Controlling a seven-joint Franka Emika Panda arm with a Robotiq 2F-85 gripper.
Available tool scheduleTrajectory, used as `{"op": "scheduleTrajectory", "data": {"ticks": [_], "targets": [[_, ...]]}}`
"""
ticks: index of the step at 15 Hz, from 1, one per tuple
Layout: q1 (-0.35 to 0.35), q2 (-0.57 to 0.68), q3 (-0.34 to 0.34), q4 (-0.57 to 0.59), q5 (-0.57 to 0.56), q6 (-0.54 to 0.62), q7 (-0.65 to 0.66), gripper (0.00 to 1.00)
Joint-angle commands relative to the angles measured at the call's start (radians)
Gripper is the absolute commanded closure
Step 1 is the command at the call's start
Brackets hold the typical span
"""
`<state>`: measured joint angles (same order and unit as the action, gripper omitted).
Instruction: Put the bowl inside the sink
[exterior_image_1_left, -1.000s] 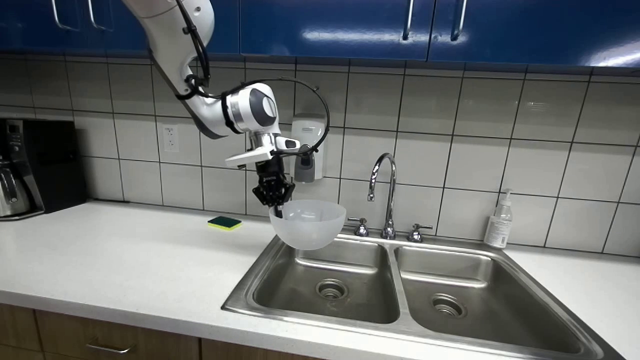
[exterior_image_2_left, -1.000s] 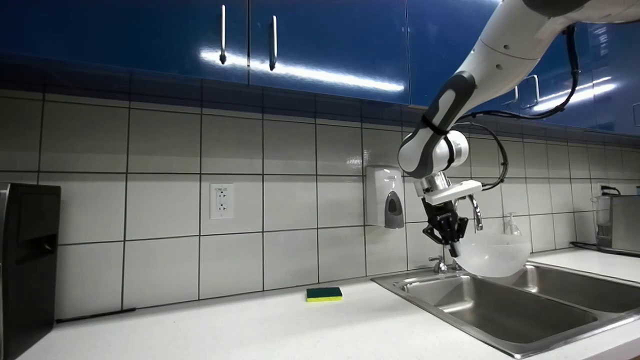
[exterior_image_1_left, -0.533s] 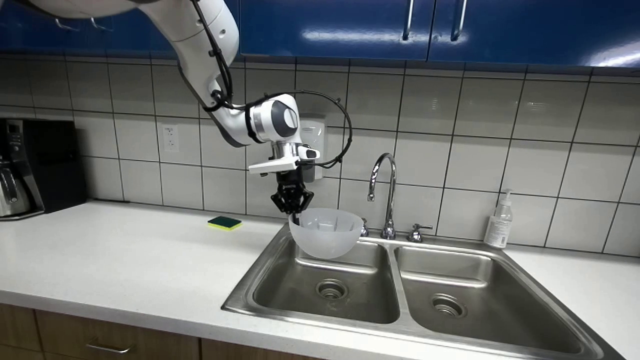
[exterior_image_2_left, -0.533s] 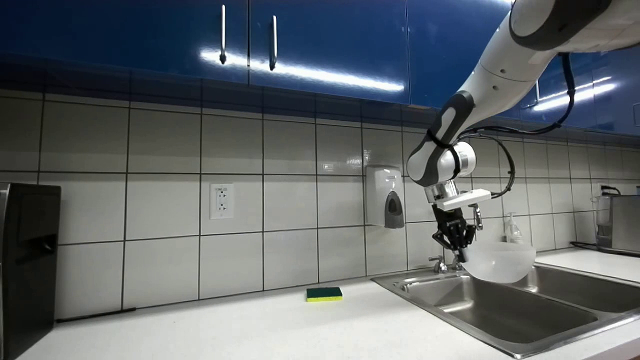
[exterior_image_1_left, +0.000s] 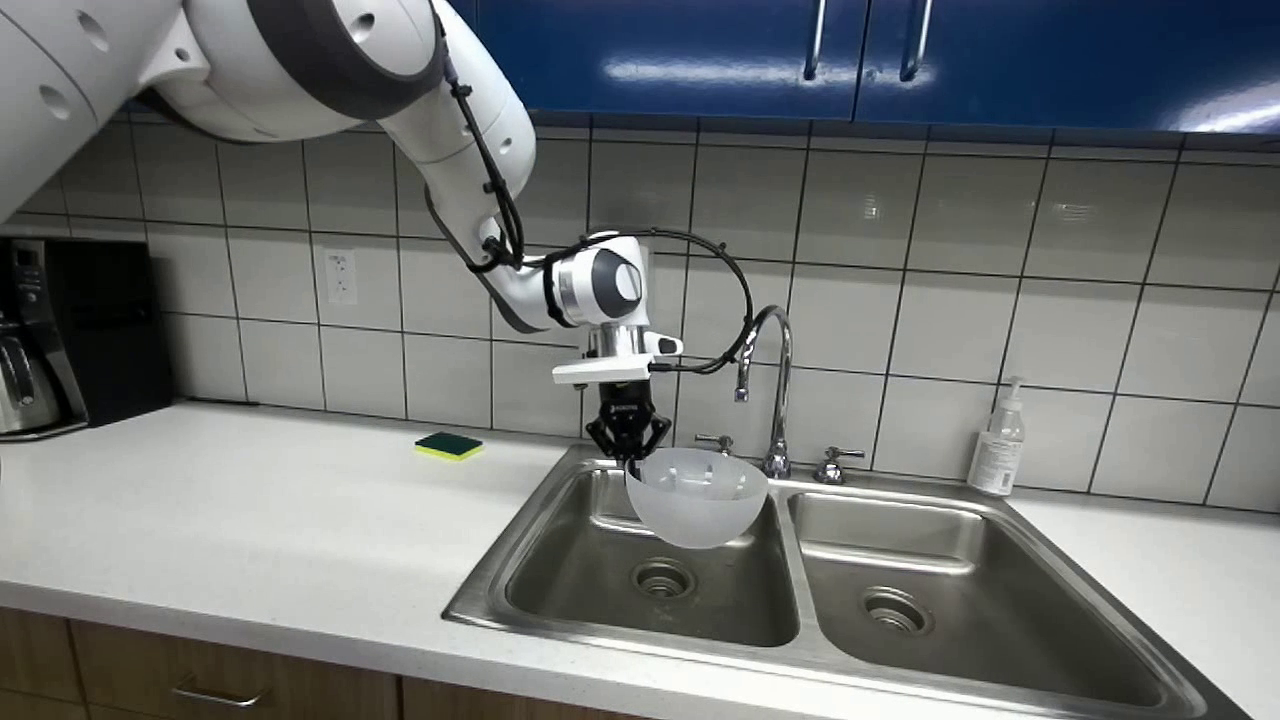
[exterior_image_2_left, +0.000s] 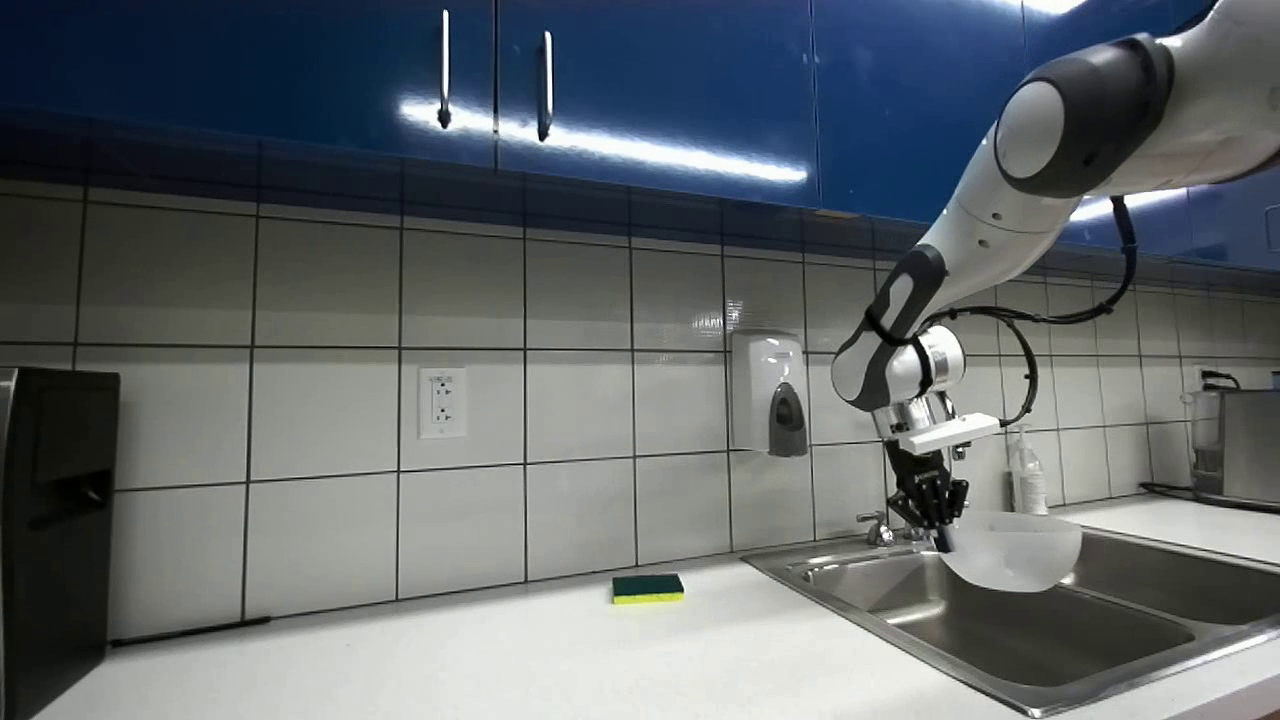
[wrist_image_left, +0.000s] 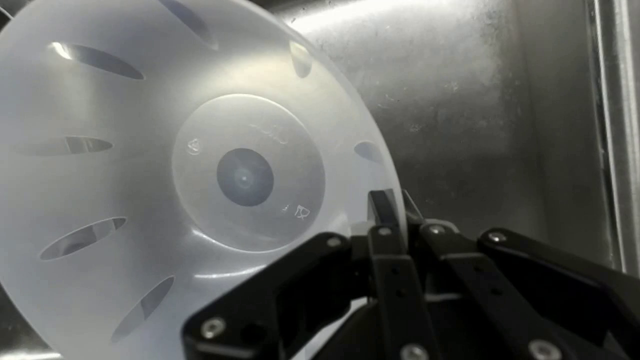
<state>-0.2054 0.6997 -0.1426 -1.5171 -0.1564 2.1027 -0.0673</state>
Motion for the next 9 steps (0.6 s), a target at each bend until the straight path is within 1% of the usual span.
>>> {"op": "scheduleTrajectory", "data": {"ticks": [1, 9], "targets": [[-0.018, 0.069, 0.011, 0.086, 0.016, -0.031, -0.054, 0.99], [-0.003, 0.131, 0.007, 0.076, 0.000, -0.007, -0.056, 0.99]]}}
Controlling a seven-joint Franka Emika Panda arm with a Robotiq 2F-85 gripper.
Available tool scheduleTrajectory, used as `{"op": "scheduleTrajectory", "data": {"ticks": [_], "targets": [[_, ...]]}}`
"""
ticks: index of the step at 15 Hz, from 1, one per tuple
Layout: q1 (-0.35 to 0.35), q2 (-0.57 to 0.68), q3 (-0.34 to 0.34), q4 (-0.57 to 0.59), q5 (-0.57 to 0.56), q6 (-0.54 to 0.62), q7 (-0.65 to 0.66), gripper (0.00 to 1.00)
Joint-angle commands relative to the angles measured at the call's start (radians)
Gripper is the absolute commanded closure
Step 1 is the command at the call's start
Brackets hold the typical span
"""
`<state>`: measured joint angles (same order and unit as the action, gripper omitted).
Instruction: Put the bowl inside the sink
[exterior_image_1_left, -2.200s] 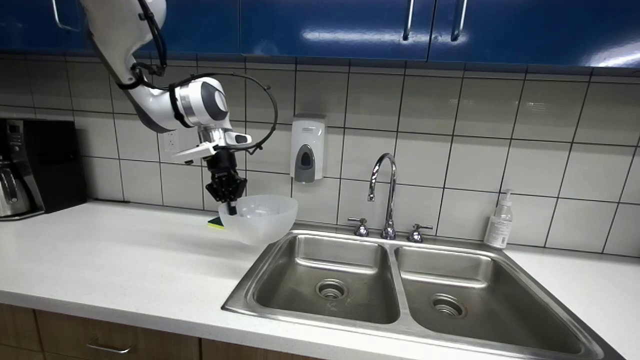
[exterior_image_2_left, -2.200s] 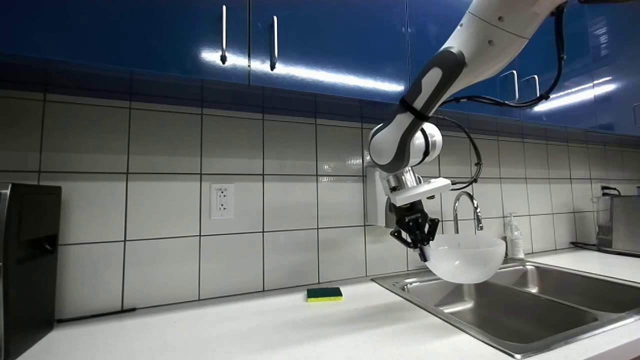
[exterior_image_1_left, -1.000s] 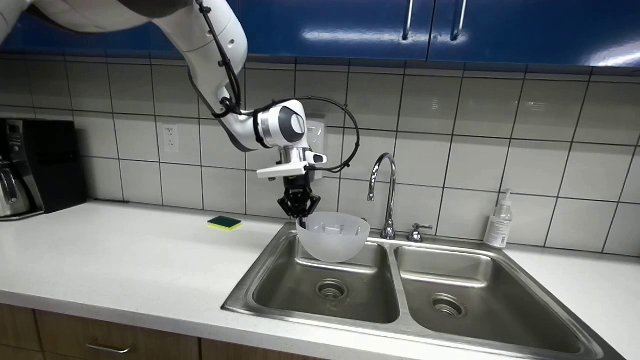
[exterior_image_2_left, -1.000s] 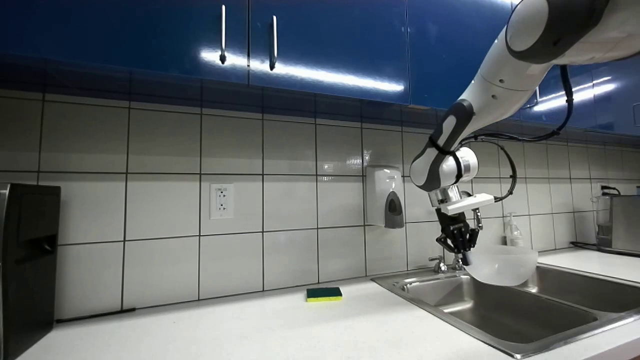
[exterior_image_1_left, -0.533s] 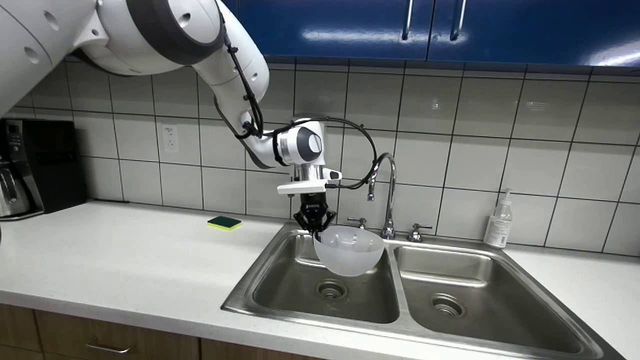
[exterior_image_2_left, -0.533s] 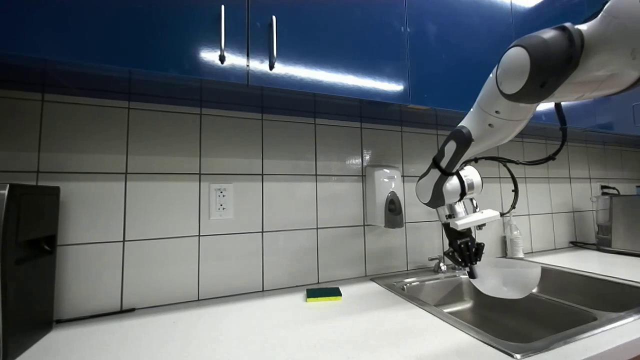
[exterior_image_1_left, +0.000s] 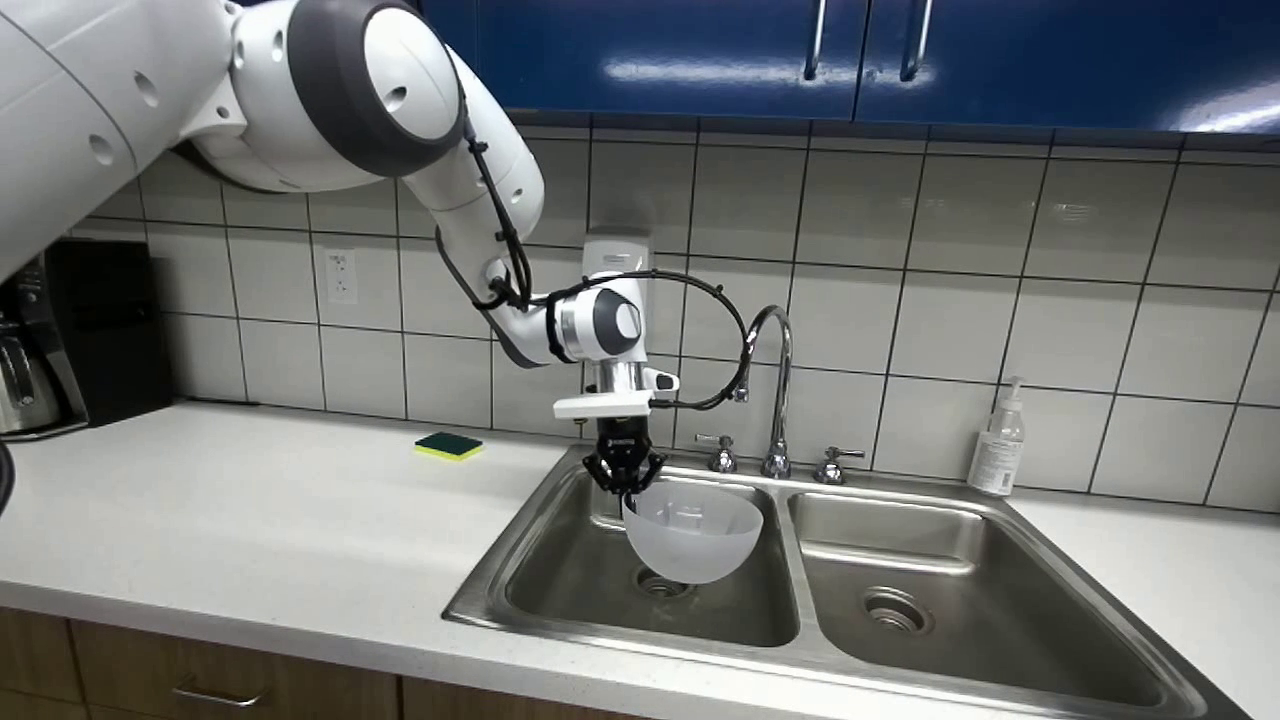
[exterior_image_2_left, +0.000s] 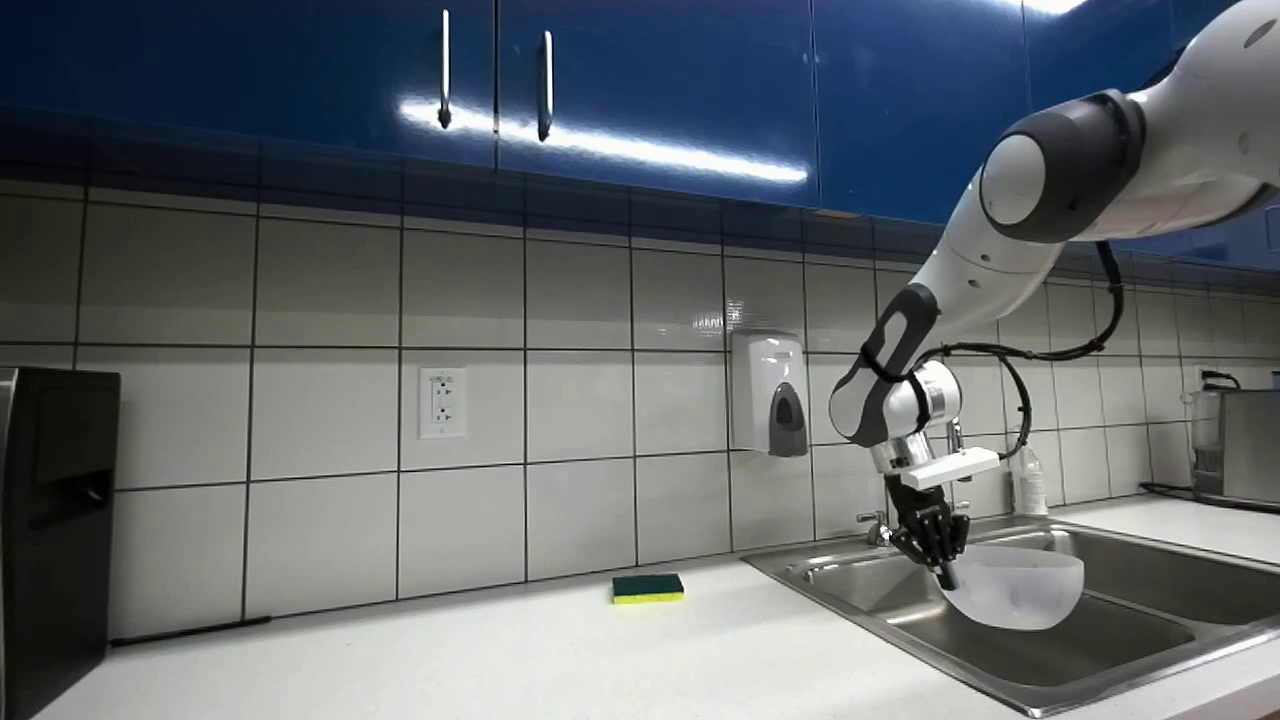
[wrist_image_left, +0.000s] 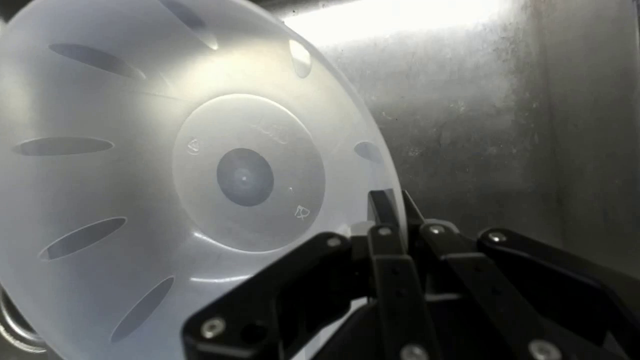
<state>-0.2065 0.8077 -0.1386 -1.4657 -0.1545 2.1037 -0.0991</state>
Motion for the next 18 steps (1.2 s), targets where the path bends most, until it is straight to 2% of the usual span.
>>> {"op": "scheduleTrajectory", "data": {"ticks": [1, 16, 17, 18], "targets": [[0.001, 0.034, 0.001, 0.022, -0.004, 0.001, -0.018, 0.99], [0.005, 0.081, -0.003, -0.030, -0.013, 0.110, -0.025, 0.99], [0.009, 0.081, -0.006, -0.032, -0.014, 0.108, -0.020, 0.70], [0.010, 0.080, -0.006, -0.032, -0.015, 0.106, -0.018, 0.69]]}}
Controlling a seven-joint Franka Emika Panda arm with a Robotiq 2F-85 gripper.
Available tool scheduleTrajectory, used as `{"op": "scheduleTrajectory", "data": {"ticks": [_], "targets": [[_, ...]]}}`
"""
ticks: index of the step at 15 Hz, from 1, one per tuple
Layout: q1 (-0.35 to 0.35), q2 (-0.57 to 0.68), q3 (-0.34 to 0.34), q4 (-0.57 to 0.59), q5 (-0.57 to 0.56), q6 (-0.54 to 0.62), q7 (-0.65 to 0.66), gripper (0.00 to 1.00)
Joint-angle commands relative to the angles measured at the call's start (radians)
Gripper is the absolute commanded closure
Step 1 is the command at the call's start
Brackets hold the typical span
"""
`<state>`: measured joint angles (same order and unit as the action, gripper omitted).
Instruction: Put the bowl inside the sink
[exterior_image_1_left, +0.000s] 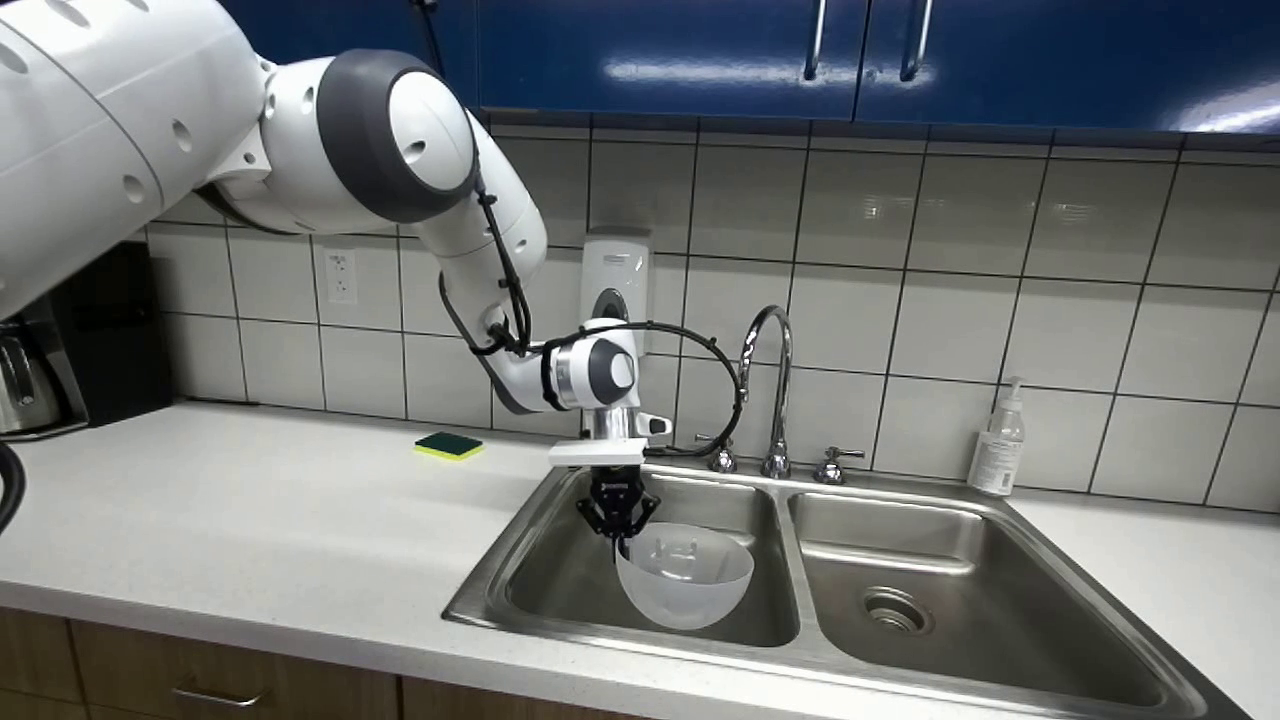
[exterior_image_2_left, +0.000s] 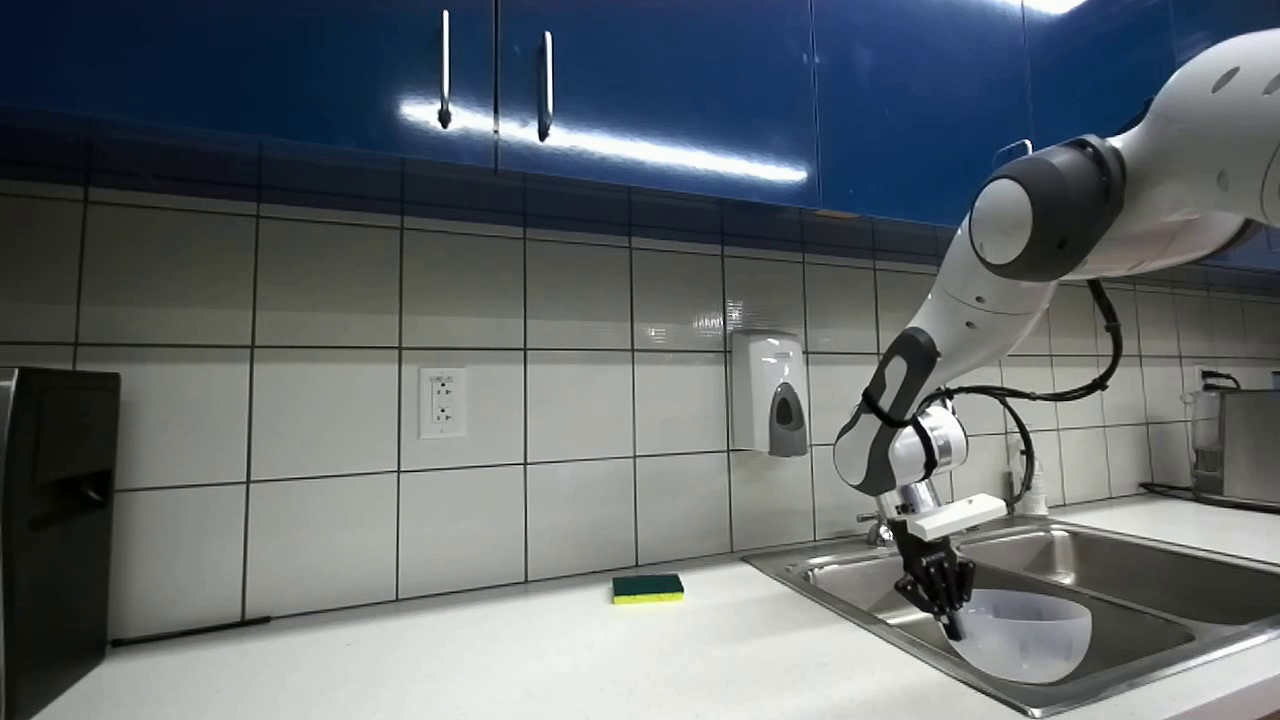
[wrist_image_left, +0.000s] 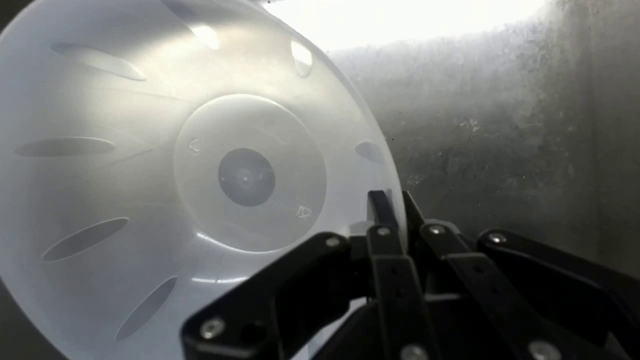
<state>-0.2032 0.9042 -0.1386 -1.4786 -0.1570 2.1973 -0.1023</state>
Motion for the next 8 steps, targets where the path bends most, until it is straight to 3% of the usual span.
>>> {"op": "scheduleTrajectory", "data": {"ticks": [1, 8], "targets": [[0.008, -0.018, -0.008, -0.020, -0.016, 0.012, -0.017, 0.62], [0.021, -0.038, -0.016, -0.017, -0.027, -0.007, -0.009, 0.10]]}}
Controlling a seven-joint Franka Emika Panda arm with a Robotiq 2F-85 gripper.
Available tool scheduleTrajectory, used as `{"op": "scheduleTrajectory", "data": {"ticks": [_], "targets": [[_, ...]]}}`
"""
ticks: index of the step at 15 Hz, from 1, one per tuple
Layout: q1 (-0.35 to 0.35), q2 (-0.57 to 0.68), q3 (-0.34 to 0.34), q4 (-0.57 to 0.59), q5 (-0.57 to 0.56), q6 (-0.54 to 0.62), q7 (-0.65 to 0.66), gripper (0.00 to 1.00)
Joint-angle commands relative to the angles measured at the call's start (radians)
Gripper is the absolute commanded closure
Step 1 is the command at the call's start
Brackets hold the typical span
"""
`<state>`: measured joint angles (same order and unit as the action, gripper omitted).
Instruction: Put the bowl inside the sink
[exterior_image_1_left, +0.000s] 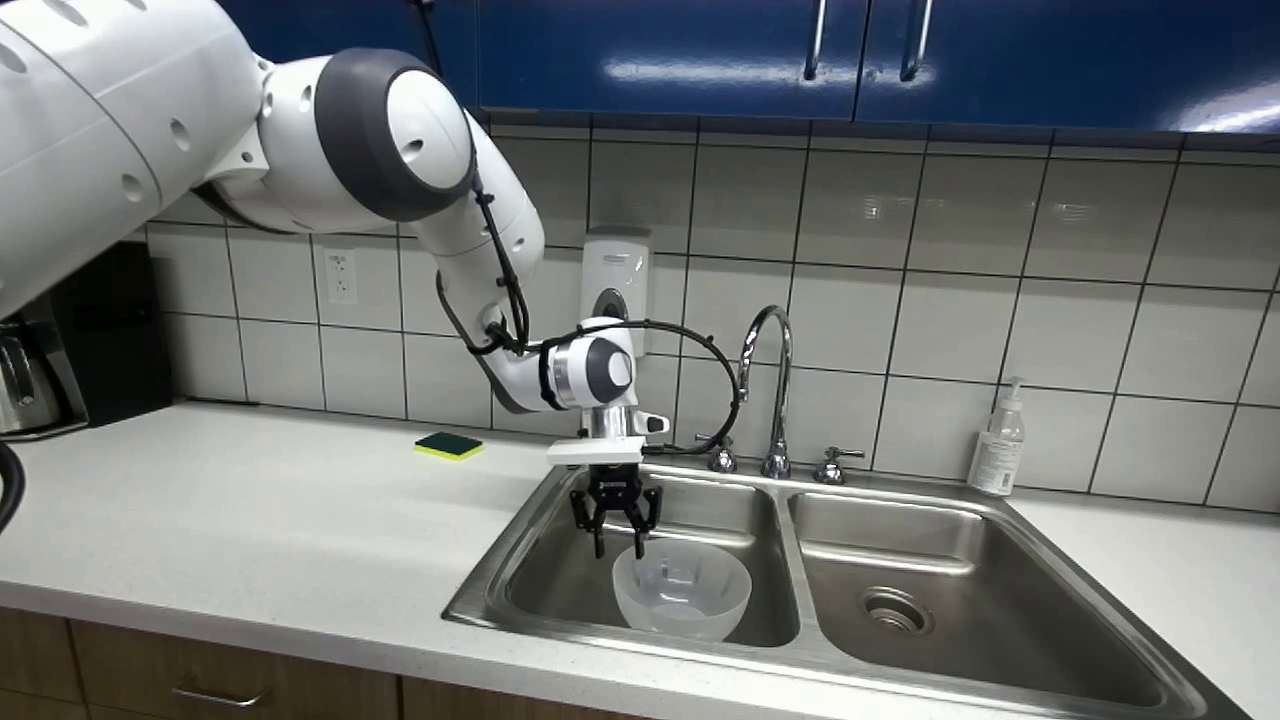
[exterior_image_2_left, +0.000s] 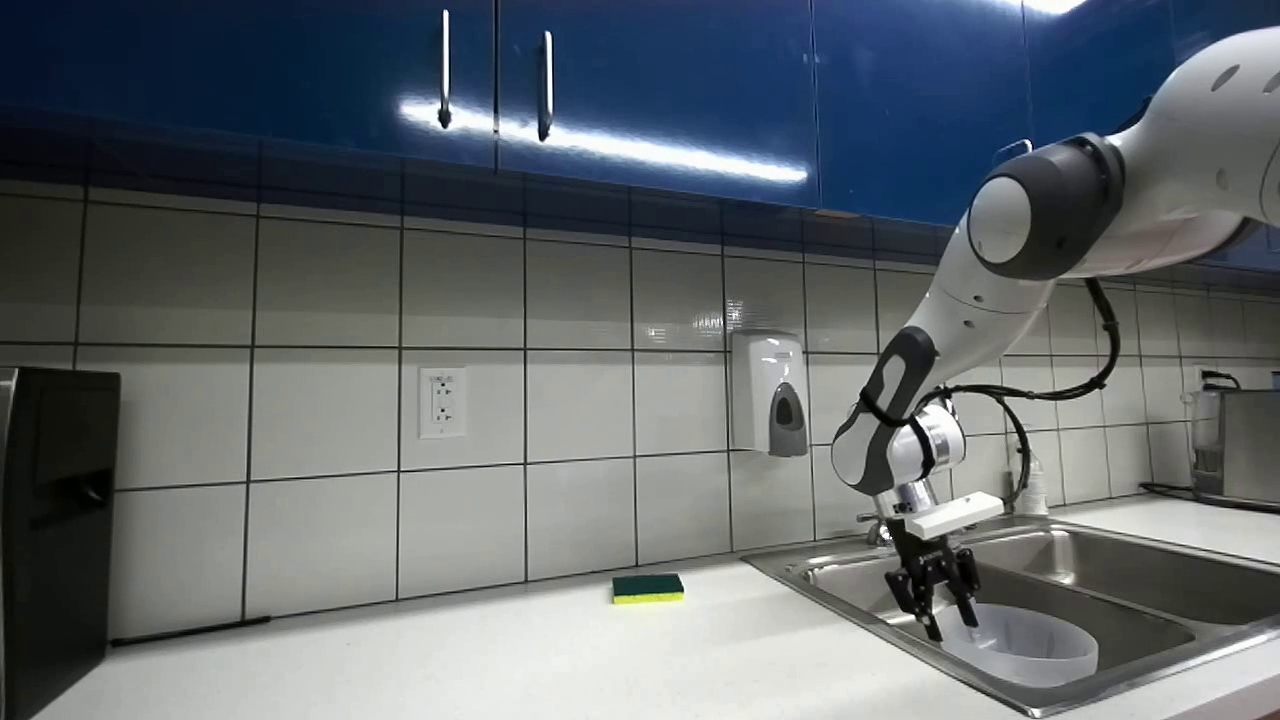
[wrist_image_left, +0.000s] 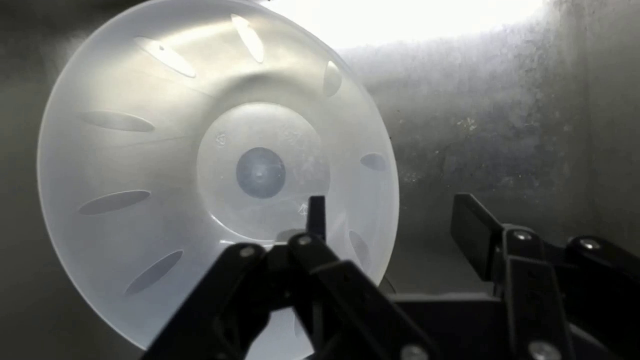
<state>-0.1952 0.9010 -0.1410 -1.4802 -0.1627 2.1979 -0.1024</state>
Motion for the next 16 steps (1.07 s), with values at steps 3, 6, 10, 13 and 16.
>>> {"op": "scheduleTrajectory", "data": {"ticks": [3, 6, 10, 13, 16], "targets": [[0.007, -0.069, -0.009, -0.011, -0.014, -0.040, -0.018, 0.00], [0.000, -0.101, -0.006, 0.001, -0.003, -0.074, -0.018, 0.00], [-0.011, -0.149, -0.005, -0.001, 0.007, -0.117, -0.017, 0.00], [-0.027, -0.196, -0.005, -0.022, 0.021, -0.138, -0.020, 0.00], [-0.036, -0.256, -0.007, -0.067, 0.034, -0.151, -0.019, 0.00]]}}
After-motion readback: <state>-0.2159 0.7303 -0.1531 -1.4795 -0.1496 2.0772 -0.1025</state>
